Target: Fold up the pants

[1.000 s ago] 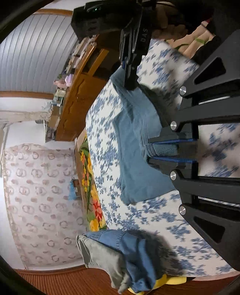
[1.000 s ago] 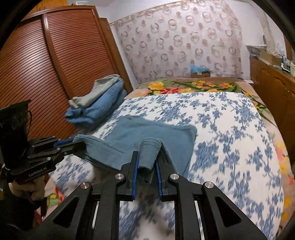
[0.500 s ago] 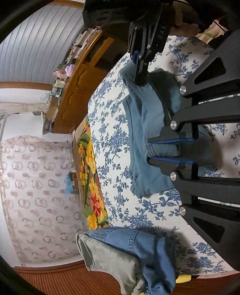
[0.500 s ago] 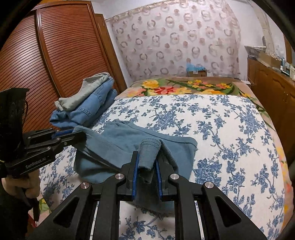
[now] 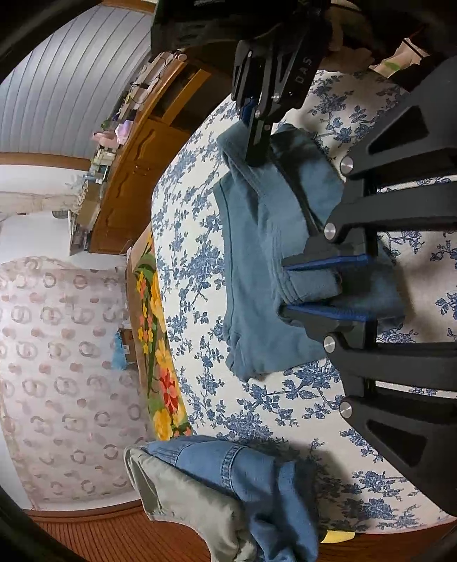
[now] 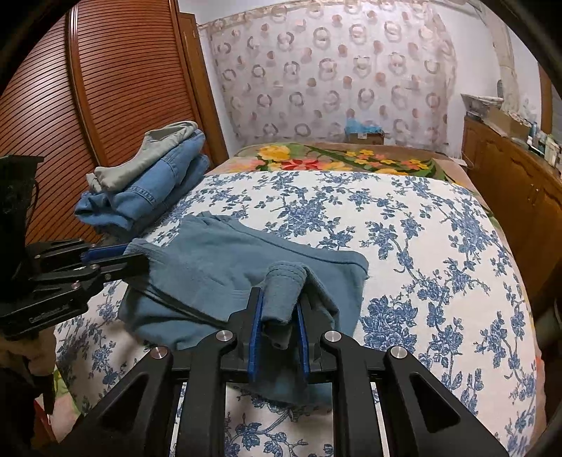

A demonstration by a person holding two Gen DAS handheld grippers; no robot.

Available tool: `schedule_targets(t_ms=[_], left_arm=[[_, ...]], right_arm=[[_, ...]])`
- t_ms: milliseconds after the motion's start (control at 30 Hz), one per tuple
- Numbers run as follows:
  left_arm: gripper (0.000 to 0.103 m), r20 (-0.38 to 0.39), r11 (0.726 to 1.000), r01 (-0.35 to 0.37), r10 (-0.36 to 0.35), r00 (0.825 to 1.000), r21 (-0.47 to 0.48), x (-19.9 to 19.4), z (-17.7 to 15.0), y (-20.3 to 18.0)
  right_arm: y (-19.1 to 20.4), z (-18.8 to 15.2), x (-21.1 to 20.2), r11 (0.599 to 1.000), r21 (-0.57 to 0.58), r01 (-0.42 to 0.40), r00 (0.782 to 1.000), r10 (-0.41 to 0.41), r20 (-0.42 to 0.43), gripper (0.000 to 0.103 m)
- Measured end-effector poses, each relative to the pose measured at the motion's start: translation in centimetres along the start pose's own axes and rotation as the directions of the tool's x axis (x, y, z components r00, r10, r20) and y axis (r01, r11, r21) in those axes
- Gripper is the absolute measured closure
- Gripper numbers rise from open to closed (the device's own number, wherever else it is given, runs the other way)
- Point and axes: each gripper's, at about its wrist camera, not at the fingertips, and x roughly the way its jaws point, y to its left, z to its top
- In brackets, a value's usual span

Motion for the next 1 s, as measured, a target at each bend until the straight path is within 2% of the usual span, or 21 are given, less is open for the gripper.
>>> schedule_targets(t_ms=[167, 233, 533, 633, 1000], left_arm=[[0.066, 0.014, 1.0, 0.002, -0.001, 1.0, -0.012, -0.7, -0.3, 0.2], [0.051, 0.01, 1.0, 0.01, -0.01, 1.0, -0.011, -0.7, -0.6, 0.2], [0.05, -0.039, 0.999, 0.013, -0.014, 0.999, -0.031, 0.6, -2.2, 0.7], [0.05, -0.057, 1.0, 0.002, -0.003, 0.998, -0.017, 1.0, -2.6, 0.6], [0.05, -0.087, 1.0, -0.029, 0.028, 0.996, -0.013, 2.4, -2.6, 1.3]], right_arm=[[0.1, 0.0, -0.4, 1.0, -0.004, -0.015, 1.0, 0.015, 0.012, 0.083], [-0.1, 0.0, -0.6, 1.0, 0.002, -0.016, 1.0, 0.016, 0.02, 0.077], [-1.6, -0.3, -2.1, 0.999, 0.033, -0.032, 0.997, 0.029, 0.065, 0.06], [-2.3, -0.7, -2.7, 0.999, 0.034, -0.032, 0.998, 0.03, 0.062, 0.06], [-3.0, -2.5, -1.5, 1.0, -0.01, -0.015, 0.998, 0.014, -0.053, 0.059]])
